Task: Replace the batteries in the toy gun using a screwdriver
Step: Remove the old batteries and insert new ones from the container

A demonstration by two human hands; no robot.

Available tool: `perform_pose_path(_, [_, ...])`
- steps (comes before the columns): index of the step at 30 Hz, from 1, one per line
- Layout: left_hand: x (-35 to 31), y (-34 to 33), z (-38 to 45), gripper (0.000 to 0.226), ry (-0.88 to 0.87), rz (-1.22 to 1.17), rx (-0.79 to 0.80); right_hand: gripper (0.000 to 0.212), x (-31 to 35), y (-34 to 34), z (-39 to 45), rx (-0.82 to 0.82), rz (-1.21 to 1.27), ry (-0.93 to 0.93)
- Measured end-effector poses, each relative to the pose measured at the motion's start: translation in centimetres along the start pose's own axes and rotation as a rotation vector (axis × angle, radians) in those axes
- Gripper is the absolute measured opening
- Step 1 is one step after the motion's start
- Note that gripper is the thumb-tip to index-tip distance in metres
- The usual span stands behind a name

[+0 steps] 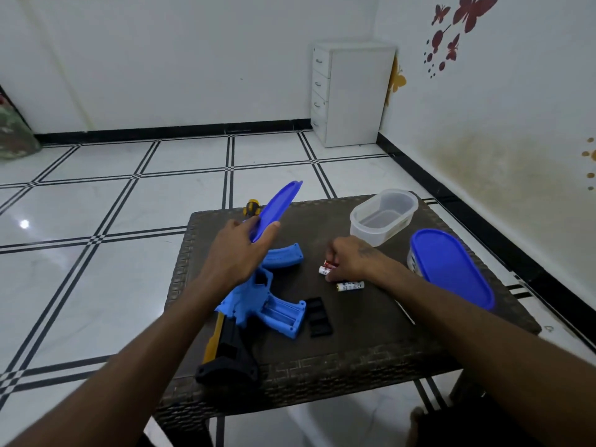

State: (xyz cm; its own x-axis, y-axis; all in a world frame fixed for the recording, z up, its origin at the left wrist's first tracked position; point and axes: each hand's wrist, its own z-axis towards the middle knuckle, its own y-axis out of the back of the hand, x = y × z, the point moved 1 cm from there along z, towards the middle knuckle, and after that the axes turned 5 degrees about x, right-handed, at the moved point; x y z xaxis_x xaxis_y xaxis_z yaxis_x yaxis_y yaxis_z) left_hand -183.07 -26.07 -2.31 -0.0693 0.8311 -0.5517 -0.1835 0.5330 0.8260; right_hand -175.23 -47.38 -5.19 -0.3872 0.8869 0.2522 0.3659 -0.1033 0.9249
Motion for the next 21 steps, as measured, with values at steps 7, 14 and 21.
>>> perform_pose_path(7, [-0.2,-0.2,0.1,0.062,0.019,-0.009,0.004,0.036,0.0,-0.2,0.6,-0.045,-0.022,0.05])
perform_pose_path(14, [0.1,-0.6,0.6,0.067,0.04,0.004,0.018,0.025,-2.9,4.8,-0.1,-0.322,0.135,-0.003])
perform_pose_path(21, [0.1,-0.6,0.6,0.07,0.046,0.007,0.004,0.031,-9.5,7.3,2.2,-0.383,0.04,-0.216])
